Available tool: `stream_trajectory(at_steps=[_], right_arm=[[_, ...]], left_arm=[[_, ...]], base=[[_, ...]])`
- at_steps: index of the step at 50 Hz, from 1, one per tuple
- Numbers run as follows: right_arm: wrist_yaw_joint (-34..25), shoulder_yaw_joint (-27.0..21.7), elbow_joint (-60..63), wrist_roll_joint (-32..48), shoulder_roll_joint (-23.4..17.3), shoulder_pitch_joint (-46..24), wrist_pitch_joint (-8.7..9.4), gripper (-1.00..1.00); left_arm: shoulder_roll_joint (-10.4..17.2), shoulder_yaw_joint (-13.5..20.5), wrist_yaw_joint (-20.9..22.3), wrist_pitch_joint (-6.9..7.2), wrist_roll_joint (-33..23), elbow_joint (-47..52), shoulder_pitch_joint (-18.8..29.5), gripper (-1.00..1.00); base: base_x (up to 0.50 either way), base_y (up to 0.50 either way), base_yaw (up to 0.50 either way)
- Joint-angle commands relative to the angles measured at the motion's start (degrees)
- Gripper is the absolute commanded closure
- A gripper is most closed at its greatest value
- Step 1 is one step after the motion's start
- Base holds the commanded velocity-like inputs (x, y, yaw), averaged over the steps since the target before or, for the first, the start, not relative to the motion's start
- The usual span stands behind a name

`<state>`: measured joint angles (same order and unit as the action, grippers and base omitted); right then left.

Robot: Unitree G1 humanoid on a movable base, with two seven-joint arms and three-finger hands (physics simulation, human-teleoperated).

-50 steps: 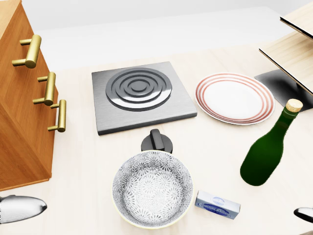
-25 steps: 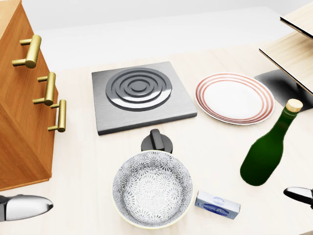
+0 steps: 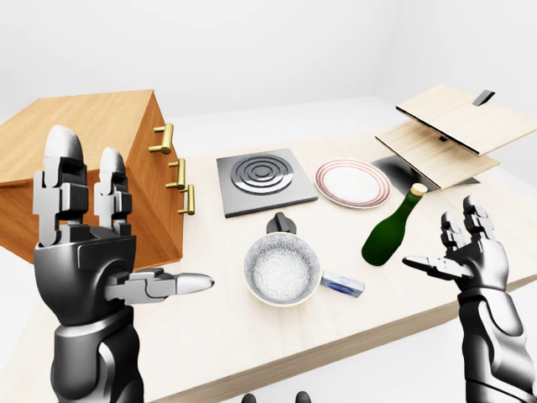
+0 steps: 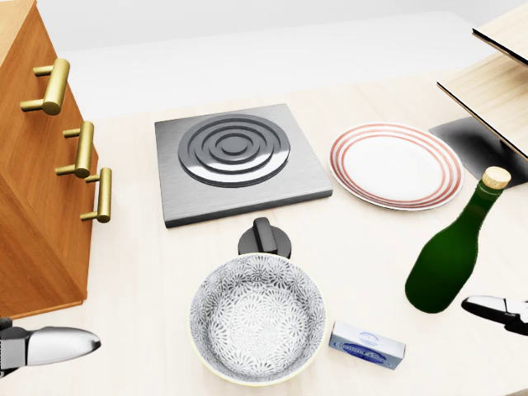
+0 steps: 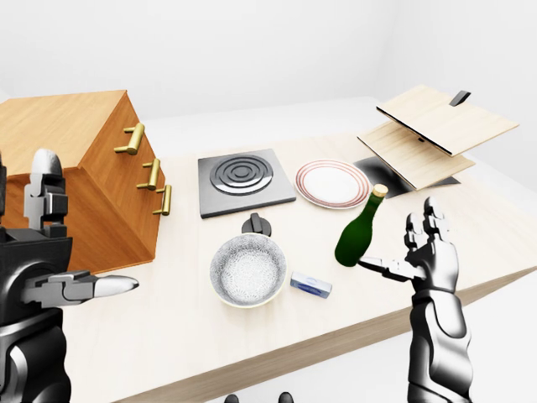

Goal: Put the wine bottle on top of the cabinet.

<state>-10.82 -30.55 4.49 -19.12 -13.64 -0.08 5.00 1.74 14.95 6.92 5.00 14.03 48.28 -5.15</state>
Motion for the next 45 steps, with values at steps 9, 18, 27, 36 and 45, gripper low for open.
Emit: stream_trajectory(at_steps=[9, 18, 27, 36, 45], right_arm=[[1.86, 3.38, -7.23, -0.02, -2.93, -4.11, 0.0, -1.0], [2.53, 4.77, -9.61, 0.64, -3.98, -6.98, 0.0, -1.0], [3.76, 6.03, -8.41, 1.12, -5.23, -9.85, 0.0, -1.0], [4.0, 6.66, -9.98, 1.35, -5.79, -11.43, 0.0, -1.0], [3.85, 6.62, -10.37, 1.51, -6.09, -11.81, 0.0, -1.0]], left_arm=[[-0.19, -1.17, 0.27, 0.0, -0.95, -3.07, -0.3, -1.0], [-0.01, -0.82, 0.19, 0.0, -0.66, -3.58, -0.07, -1.0], [-0.1, -0.88, 0.42, 0.0, -0.54, -4.99, -0.34, -1.0], [-0.02, -0.98, 0.54, 0.0, -0.65, -6.32, -0.32, -1.0], [-0.03, -1.23, 0.43, 0.0, -0.84, -6.61, -0.37, -1.0]], base=[[0.0, 0.0, 0.0], [0.0, 0.0, 0.0], [0.0, 0.0, 0.0], [0.0, 0.0, 0.0], [0.0, 0.0, 0.0]])
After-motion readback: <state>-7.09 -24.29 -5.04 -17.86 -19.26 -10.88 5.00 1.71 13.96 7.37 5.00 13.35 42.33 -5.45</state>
